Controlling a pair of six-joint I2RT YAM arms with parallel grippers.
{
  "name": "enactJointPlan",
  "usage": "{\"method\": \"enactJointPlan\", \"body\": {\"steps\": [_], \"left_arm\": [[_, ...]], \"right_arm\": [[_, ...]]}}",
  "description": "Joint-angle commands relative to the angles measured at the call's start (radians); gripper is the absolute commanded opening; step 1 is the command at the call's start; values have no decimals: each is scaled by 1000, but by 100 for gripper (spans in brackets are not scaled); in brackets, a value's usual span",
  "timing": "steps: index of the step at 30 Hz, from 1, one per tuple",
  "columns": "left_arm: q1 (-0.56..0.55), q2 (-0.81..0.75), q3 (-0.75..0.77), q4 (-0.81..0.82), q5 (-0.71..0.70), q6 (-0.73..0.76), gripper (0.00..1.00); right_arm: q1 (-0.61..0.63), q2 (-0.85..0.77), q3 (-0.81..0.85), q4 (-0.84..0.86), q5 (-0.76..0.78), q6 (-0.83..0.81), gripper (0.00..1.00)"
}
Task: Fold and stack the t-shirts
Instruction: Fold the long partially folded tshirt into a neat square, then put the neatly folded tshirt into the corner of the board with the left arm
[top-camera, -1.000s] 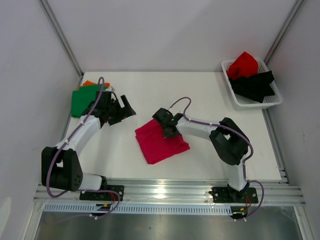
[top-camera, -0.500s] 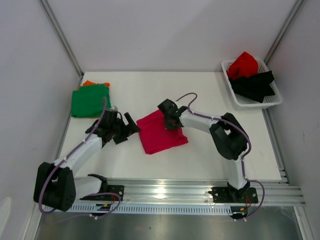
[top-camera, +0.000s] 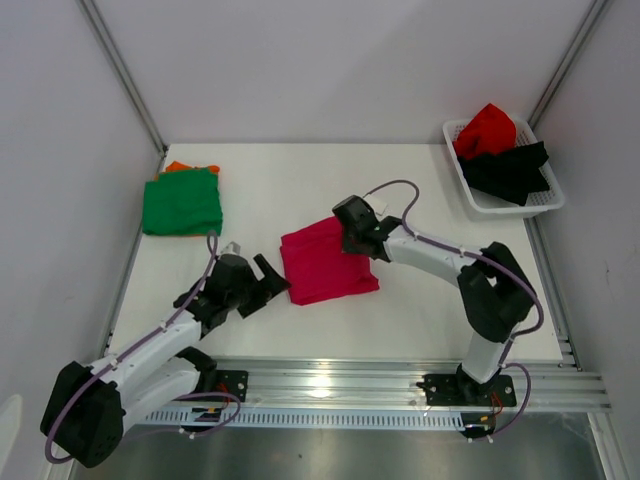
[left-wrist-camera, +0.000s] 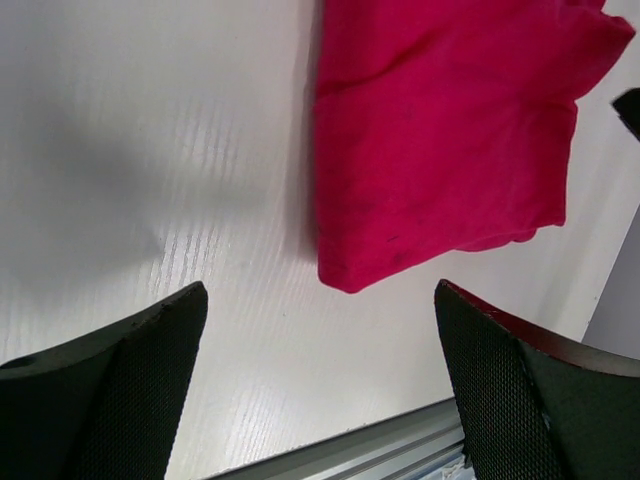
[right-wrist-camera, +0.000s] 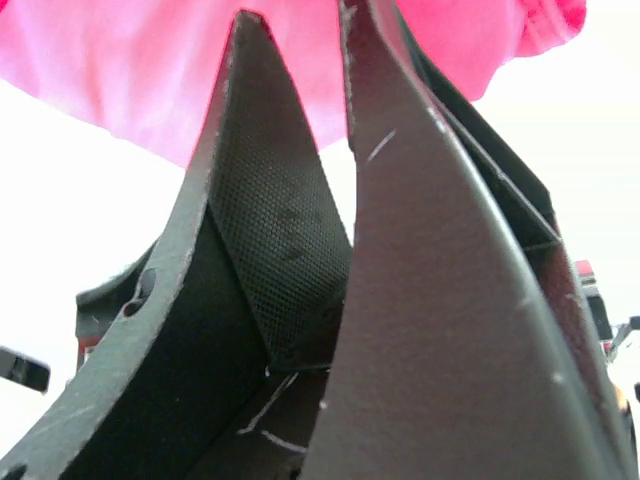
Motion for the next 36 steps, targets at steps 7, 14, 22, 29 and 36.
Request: {"method": "enactJointPlan", "body": {"steps": [7, 14, 22, 29, 36], "left_arm": [[-13, 23, -15, 205, -52, 9, 97], [-22, 72, 5, 211, -43, 6, 97], [-47, 143, -27, 265, -34, -41, 97], [-68, 273, 1, 340, 19, -58, 97], [-91, 342, 37, 380, 22, -63, 97]], "right_arm": [[23, -183, -46, 67, 42, -45, 39], [25, -209, -92, 72, 30, -37, 38], [26, -200, -88, 70, 11, -22, 39], [26, -208, -89, 55, 17, -23, 39], [26, -226, -99, 47, 30, -22, 38]]}}
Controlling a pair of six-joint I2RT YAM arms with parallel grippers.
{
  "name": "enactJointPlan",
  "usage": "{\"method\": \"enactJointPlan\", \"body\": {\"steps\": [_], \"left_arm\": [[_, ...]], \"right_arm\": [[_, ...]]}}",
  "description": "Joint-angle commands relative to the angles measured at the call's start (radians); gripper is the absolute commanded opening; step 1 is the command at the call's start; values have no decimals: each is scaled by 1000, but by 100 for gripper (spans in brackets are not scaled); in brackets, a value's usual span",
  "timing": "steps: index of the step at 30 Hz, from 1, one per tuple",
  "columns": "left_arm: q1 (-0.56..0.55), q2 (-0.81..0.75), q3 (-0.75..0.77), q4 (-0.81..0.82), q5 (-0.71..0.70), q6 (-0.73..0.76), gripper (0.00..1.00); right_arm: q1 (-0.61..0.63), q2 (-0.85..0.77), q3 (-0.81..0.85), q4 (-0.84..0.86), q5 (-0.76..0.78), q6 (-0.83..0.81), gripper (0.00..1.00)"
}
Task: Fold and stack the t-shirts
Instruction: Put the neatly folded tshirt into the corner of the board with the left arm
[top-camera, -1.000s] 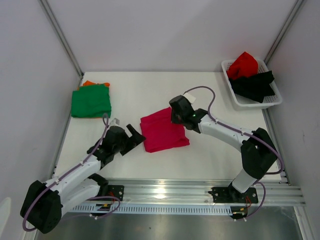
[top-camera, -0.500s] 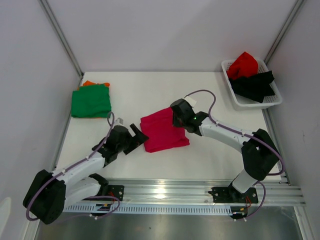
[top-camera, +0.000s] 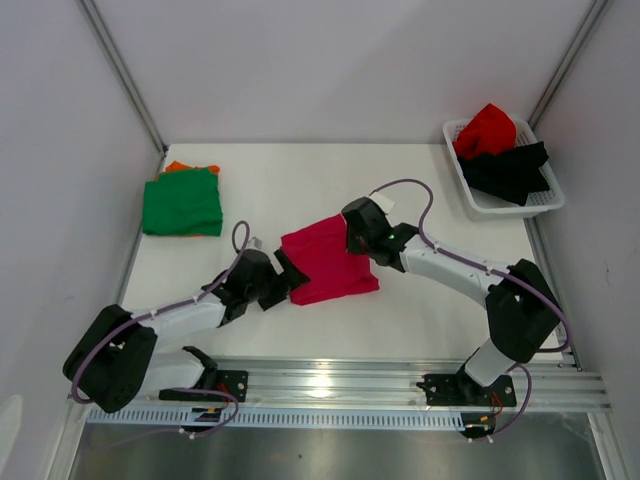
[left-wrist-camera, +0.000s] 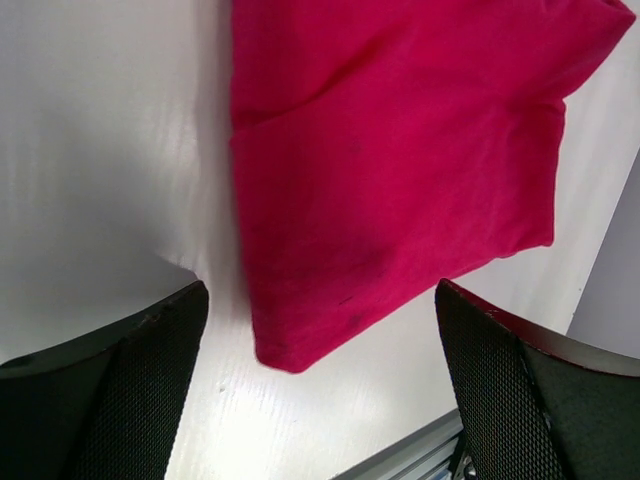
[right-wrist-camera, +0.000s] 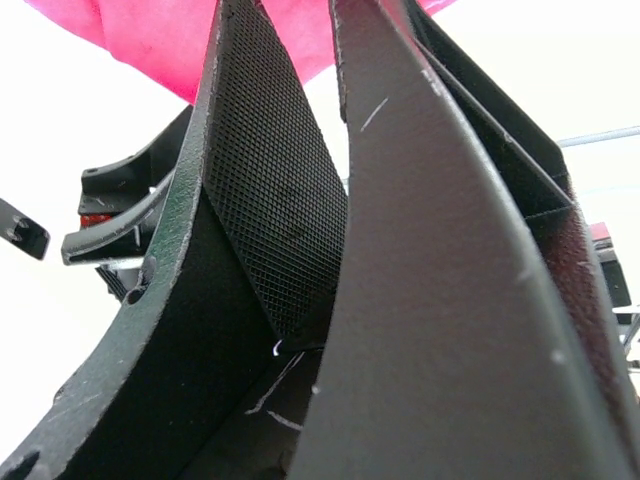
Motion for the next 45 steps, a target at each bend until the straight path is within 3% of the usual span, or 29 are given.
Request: {"method": "enactJointPlan", "body": {"steps": [1, 8, 11, 12, 15, 18, 25, 32, 33, 35, 45], "left_arm": [[-15, 53, 48, 38, 15, -10, 97], [-42, 148, 77, 85, 31, -21, 97], [-48, 184, 79, 104, 47, -20, 92], [-49, 190, 76, 123, 50, -18, 77], [-49, 204, 73, 151, 68, -6, 49], [-49, 207, 73, 165, 81, 9, 35], [-48, 195, 87, 144, 71, 28, 34], [-48, 147, 229, -52, -33, 159, 33], [-46, 141, 243, -101, -68, 175, 28], [-45, 127, 277, -128, -99, 207, 1], [-40, 122, 268, -148, -133, 230, 1]], "right_arm": [[4, -51, -4, -6, 19, 3, 38], [1, -64, -7, -13, 29, 1, 38], [0, -68, -15, -20, 34, 3, 38], [-2, -70, -16, -20, 36, 3, 38], [-8, -82, -29, -18, 36, 4, 38], [-11, -91, -41, -14, 37, 4, 38], [-17, -94, -50, -6, 29, 4, 38], [-22, -101, -58, 0, 29, 4, 38], [-23, -104, -58, -1, 28, 4, 39], [-25, -113, -62, 0, 29, 4, 38], [-43, -148, -87, 11, 28, 1, 38]]}}
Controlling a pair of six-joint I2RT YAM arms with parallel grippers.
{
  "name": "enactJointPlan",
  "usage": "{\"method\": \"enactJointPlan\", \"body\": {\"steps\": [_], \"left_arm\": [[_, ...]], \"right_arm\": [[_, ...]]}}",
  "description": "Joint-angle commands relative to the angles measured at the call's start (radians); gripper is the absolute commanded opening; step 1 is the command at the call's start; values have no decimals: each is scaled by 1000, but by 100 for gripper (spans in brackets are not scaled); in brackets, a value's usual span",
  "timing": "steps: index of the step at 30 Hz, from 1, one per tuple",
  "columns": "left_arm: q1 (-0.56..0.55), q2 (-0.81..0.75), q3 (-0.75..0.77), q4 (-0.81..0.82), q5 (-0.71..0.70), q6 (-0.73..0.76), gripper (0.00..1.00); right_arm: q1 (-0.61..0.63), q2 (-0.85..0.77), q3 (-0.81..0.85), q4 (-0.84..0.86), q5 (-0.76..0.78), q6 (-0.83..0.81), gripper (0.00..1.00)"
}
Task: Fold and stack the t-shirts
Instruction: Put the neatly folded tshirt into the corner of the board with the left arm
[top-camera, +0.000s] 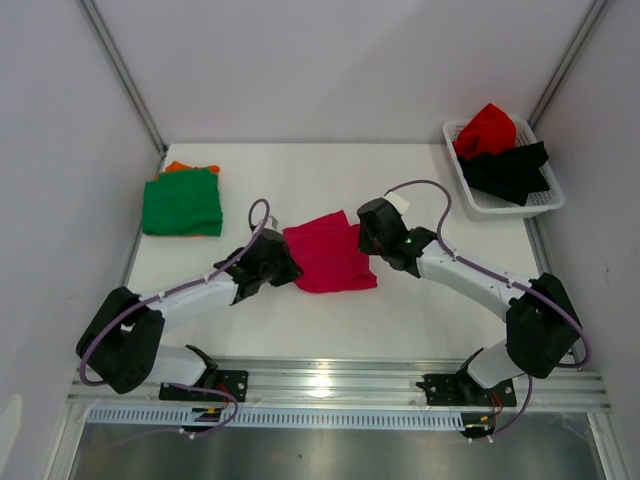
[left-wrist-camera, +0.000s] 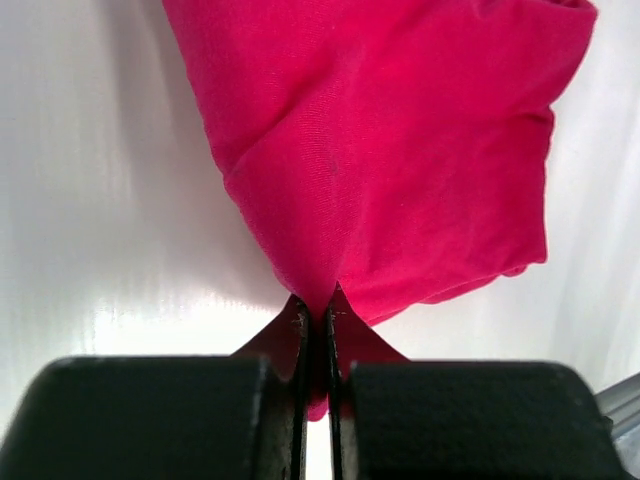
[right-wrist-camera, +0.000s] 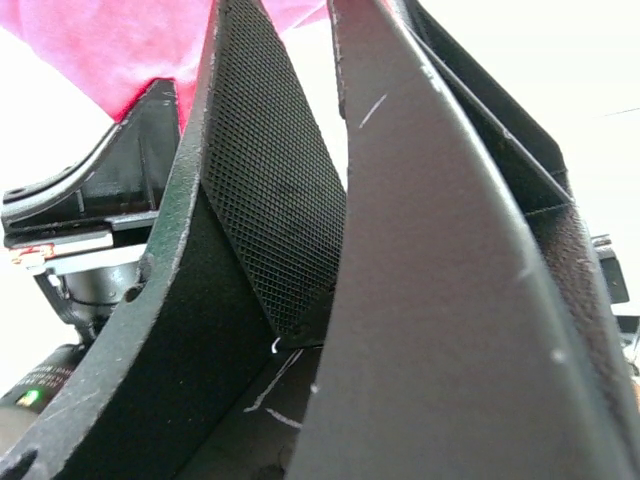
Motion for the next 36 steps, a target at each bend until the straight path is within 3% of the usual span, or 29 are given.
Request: {"method": "enactJointPlan", "body": {"steps": [1, 11, 19, 28, 36], "left_arm": [[3, -13, 24, -15, -44, 46, 1], [144, 28, 197, -141, -40, 230, 1], [304, 220, 493, -302, 48, 380, 0], [447, 418, 728, -404, 129, 433, 1], [548, 421, 782, -434, 112, 440, 0]], "right_arm": [[-7, -30, -9, 18, 16, 1, 38], [-9, -29, -22, 23, 11, 1, 39], [-16, -23, -26, 18, 13, -5, 38], [-32, -35, -32, -9, 36, -20, 38], [-51, -23, -35, -14, 25, -27, 38]]}}
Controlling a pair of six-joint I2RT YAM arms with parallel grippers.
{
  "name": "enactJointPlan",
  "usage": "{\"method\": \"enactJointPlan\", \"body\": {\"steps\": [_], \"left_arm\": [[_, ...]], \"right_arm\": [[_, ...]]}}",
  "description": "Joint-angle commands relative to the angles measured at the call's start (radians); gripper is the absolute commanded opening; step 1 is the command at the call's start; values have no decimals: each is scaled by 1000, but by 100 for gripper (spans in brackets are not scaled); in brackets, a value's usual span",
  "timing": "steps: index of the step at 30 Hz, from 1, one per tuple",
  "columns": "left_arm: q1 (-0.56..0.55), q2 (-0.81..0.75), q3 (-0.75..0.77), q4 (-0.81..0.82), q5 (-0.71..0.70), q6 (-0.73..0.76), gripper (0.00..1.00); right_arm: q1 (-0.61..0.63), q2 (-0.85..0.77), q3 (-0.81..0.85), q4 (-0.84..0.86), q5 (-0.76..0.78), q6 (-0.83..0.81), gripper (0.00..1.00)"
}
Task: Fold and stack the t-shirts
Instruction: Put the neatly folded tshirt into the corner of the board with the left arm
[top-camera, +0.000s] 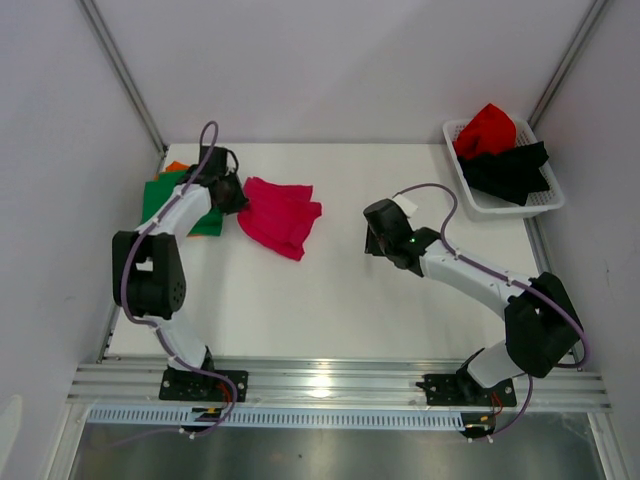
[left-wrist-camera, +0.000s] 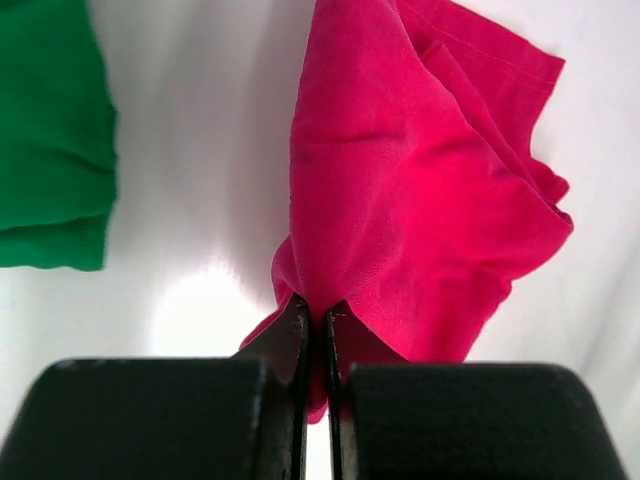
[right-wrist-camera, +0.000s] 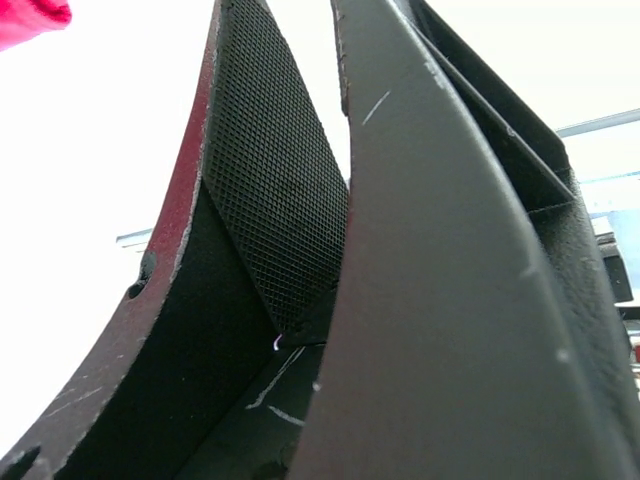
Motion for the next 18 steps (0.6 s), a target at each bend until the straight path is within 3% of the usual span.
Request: {"method": "enactJointPlan", "body": {"steps": [1, 10, 18], "left_arm": [[37, -16, 67, -13, 4, 28, 1], [132, -2, 131, -42, 14, 40, 1], [184, 70, 349, -131, 13, 84, 1]], "right_arm": [[-5, -10, 6, -8, 20, -23, 39], [-8, 28, 26, -8, 11, -33, 38], [-9, 72, 56, -20, 3, -42, 38]]}}
